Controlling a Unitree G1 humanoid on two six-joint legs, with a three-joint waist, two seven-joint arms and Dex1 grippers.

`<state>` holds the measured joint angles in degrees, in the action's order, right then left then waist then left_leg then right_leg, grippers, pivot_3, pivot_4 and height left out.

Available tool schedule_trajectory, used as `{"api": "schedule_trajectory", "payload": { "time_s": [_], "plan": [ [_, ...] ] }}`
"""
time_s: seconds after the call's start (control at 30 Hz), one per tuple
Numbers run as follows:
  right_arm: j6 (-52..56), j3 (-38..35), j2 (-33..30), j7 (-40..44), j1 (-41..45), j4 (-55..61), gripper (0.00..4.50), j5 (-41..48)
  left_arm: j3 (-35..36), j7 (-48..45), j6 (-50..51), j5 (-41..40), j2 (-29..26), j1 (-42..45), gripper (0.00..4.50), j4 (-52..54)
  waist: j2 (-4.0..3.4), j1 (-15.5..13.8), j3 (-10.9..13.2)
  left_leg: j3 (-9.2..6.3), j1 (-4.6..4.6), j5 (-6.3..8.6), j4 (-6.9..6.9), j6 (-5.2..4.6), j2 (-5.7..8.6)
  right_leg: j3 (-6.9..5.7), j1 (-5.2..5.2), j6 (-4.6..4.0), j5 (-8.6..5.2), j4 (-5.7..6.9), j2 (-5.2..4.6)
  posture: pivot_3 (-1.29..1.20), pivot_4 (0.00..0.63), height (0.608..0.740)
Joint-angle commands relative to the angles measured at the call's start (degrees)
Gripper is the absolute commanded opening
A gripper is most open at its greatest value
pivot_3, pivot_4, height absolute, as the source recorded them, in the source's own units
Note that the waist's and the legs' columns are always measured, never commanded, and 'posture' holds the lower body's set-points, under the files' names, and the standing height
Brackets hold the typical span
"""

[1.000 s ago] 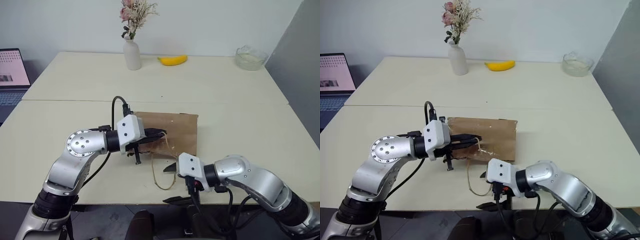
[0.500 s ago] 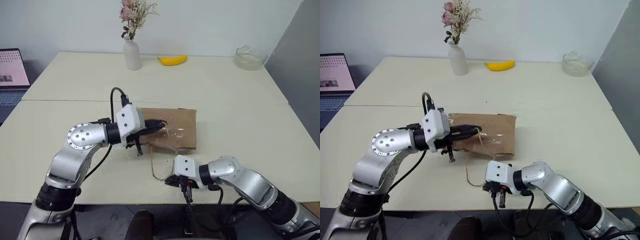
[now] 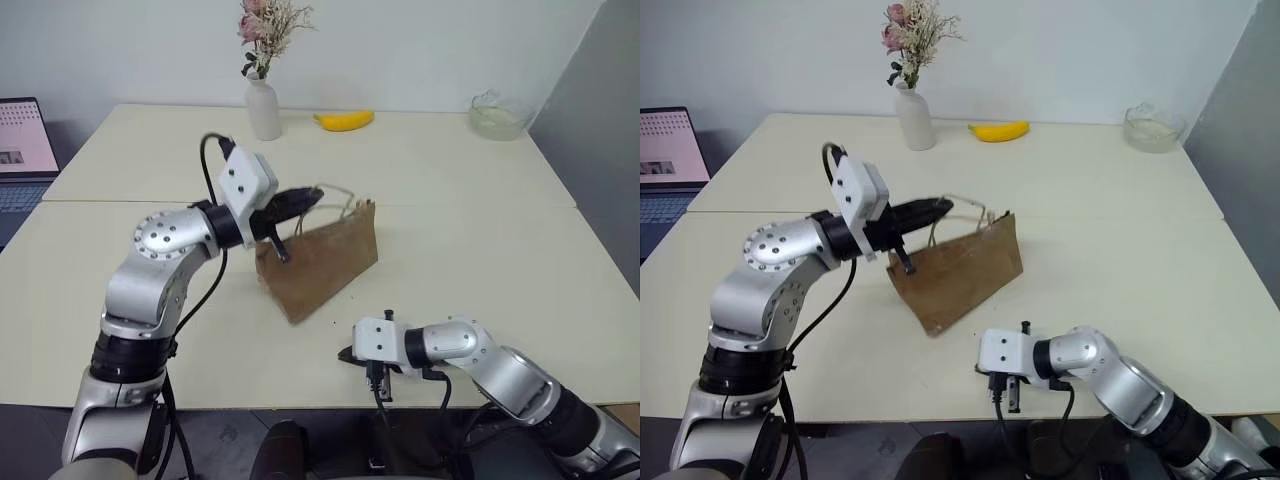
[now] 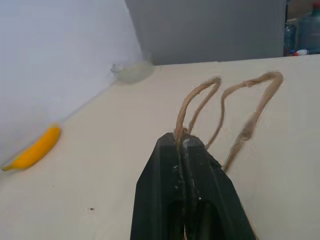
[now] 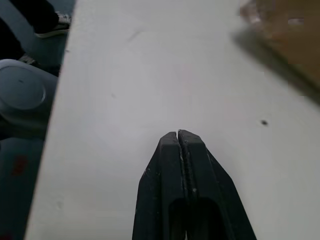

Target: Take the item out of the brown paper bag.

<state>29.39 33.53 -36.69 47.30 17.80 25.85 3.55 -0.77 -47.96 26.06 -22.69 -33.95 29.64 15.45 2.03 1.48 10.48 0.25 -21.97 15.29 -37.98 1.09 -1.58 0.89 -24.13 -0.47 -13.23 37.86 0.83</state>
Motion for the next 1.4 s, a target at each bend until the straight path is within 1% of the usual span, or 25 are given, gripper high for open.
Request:
{"api": "schedule_trajectory", "payload": {
  "time_s": [0.03,0.13,0.23,0.33,0.37,0.53,0.67,0.73,0.9,1.07,1.2,1.3,1.4],
  "plan": [
    [-0.4,-7.5,-1.0,0.0,-1.6,6.0,0.97,3.1,-0.2,-0.8,1.6,-2.2,-0.5,-1.2,0.00,4.8,0.00,0.0,0.0,0.00,0.00,0.00,0.00,0.00,0.00,-0.01,0.00,0.00,0.00,0.01,0.00,0.00,0.150,0.740],
    [0.9,-12.5,-2.0,0.5,-3.1,7.9,2.01,5.4,0.1,-1.1,2.1,-2.5,-0.5,-0.2,0.00,3.3,0.01,0.0,0.0,-0.03,0.04,0.00,0.00,0.00,-0.01,-0.03,0.02,0.00,0.00,0.04,0.01,0.00,0.150,0.740],
    [3.1,-15.0,-2.1,0.3,-4.2,9.2,3.17,7.4,0.3,-2.1,1.9,-2.3,-0.8,2.6,0.00,0.0,0.01,0.0,0.0,-0.05,0.07,-0.01,-0.01,0.01,0.00,-0.05,0.03,0.00,0.00,0.08,0.04,0.00,0.150,0.740],
    [4.4,-17.0,-3.1,1.1,-5.5,11.2,4.25,9.4,-0.6,-5.6,3.2,-3.9,-1.5,4.4,0.00,-1.3,0.01,0.0,0.0,-0.04,0.06,-0.01,0.00,0.01,0.01,-0.03,0.02,0.00,0.00,0.08,0.07,0.00,0.150,0.740],
    [4.6,-17.7,-3.8,1.7,-6.2,11.9,4.48,10.0,-1.0,-6.4,3.9,-4.6,-1.6,4.4,0.00,-0.9,0.00,0.0,0.0,-0.03,0.05,-0.01,0.01,0.01,0.00,-0.03,0.02,-0.01,-0.01,0.06,0.08,0.00,0.150,0.740],
    [3.9,-24.9,-10.8,6.6,-9.9,14.3,4.48,14.4,-3.6,-6.0,6.4,-6.3,0.6,2.1,0.00,2.9,0.00,0.0,0.0,0.02,-0.05,0.00,0.01,0.00,0.05,0.01,0.02,0.00,-0.01,-0.13,0.05,0.00,0.150,0.740],
    [5.2,-32.4,-10.8,5.5,-7.7,14.5,4.48,19.3,-4.8,-5.3,7.5,-6.7,2.2,0.6,0.00,4.9,0.02,0.0,0.0,0.01,-0.01,0.00,-0.01,0.00,0.05,0.02,0.03,0.04,0.02,-0.07,0.05,0.00,0.150,0.740],
    [6.0,-34.7,-10.6,4.5,-5.8,15.1,4.48,20.8,-5.1,-4.9,7.9,-6.9,2.6,0.3,0.00,5.4,0.02,0.1,0.0,0.00,0.05,0.00,-0.01,0.00,0.03,0.02,0.04,0.05,0.03,0.00,0.06,0.00,0.150,0.740],
    [7.3,-36.1,-12.5,5.2,-5.2,17.5,4.48,23.1,-5.3,-4.0,8.1,-6.8,3.5,1.0,0.00,4.9,0.02,0.1,0.0,-0.03,0.06,-0.01,0.03,0.00,0.00,-0.06,0.04,0.01,0.00,0.04,0.09,0.00,0.150,0.740],
    [9.8,-41.0,-16.8,7.7,-7.3,19.1,4.48,28.1,-5.3,-3.4,8.0,-6.6,4.0,1.5,0.00,4.5,0.02,0.0,0.0,0.00,-0.01,0.00,0.01,0.00,0.10,0.01,0.04,0.02,0.01,-0.05,0.08,0.00,0.150,0.740],
    [11.8,-44.3,-17.7,7.4,-5.4,20.5,4.48,34.0,-6.0,-3.2,7.8,-6.4,4.8,1.5,0.00,4.7,0.03,0.0,0.0,0.02,0.00,0.00,-0.02,-0.01,0.13,0.03,0.07,0.07,0.04,-0.08,0.07,0.00,0.150,0.740],
    [11.8,-43.6,-18.3,7.1,-3.4,21.2,4.48,35.4,-6.5,-3.3,7.5,-6.1,5.2,1.5,0.00,4.6,0.03,0.0,0.0,-0.01,0.03,0.00,-0.01,-0.01,0.10,0.01,0.07,0.07,0.04,-0.05,0.07,0.00,0.150,0.740],
    [11.4,-41.3,-18.6,7.0,-1.8,21.4,4.48,34.9,-6.6,-3.6,7.2,-6.0,5.4,1.7,0.00,4.0,0.03,0.0,0.0,-0.02,0.02,0.00,0.00,-0.01,0.08,0.00,0.06,0.07,0.04,-0.06,0.08,0.00,0.150,0.740]
  ]
}}
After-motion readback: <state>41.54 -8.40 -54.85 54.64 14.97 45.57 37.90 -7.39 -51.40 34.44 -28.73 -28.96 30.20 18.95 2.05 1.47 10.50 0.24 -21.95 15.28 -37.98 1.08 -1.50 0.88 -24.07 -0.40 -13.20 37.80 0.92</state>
